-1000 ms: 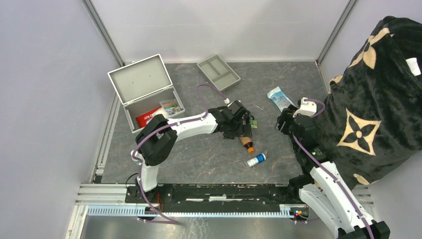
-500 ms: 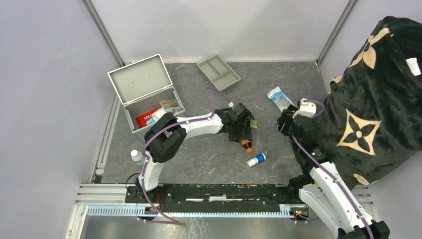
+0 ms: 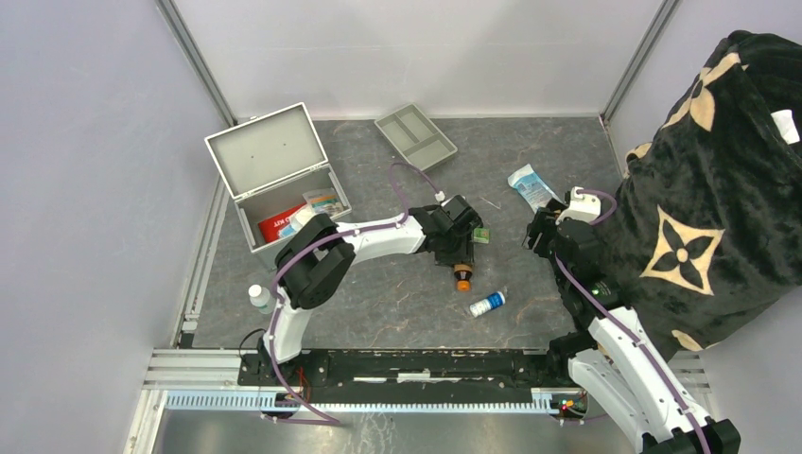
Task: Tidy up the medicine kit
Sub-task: Pick up the pill bottle at the center of the board, then place the pill bottle in the medicine box.
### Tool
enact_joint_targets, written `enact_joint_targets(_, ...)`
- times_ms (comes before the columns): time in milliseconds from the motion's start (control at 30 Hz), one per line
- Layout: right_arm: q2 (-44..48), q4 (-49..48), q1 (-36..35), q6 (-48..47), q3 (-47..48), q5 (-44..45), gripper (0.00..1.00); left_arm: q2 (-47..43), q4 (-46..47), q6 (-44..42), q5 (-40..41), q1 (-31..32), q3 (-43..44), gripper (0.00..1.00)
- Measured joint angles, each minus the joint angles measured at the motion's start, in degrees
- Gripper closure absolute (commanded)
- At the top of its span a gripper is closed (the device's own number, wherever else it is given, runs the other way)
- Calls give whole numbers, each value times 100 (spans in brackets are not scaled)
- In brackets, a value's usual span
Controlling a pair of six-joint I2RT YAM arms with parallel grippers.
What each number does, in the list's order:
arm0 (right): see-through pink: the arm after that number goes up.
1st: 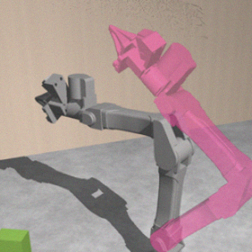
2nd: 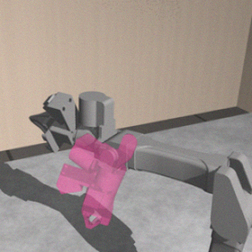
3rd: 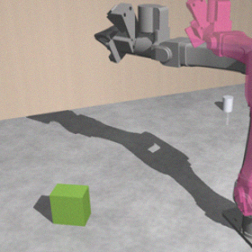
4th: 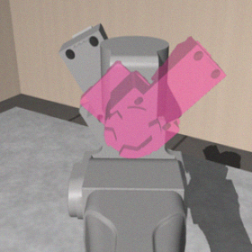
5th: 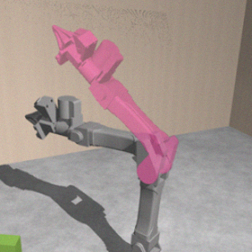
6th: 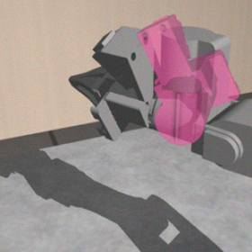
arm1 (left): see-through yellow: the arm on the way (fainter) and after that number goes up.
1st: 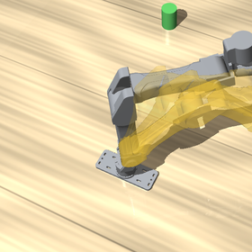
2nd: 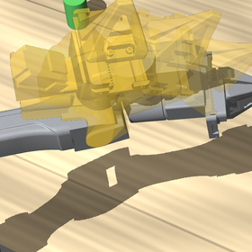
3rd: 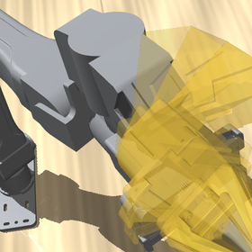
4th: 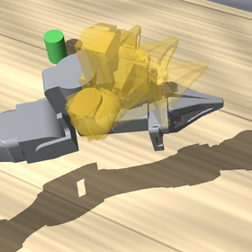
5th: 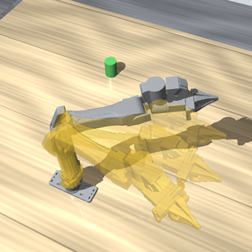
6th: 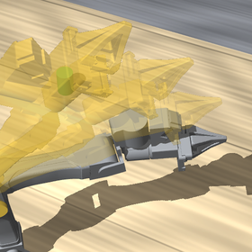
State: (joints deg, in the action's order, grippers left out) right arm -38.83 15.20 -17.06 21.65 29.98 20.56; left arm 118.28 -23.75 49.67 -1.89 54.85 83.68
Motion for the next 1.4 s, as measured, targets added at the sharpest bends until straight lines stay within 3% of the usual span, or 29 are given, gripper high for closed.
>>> enact_joint_targets(267, -52, -63, 0, 2, -24, -138, 29, -619, -306, -415, 892, -79, -162, 54)
enact_joint_targets(533, -153, -96, 4, 0, -114, -306, 29, -1569, -463, -684, 1300, -654, -293, 55)
enact_joint_targets(667, -153, -107, 7, -2, -114, -350, 29, -2057, -553, -800, 1307, -1217, -474, 55)
enact_joint_targets(900, -267, -144, 7, 0, -114, -457, 29, -2999, -914, -1178, 1241, -2822, -702, 52)
enact_joint_targets(1100, -350, -249, 9, 4, -114, -612, 29, -3491, -1237, -1663, 1353, -3545, -704, 51)
enact_joint_targets(1400, -428, -317, 9, -4, -114, -721, 29, -3314, -1563, -2057, 1394, -4378, -872, 51)
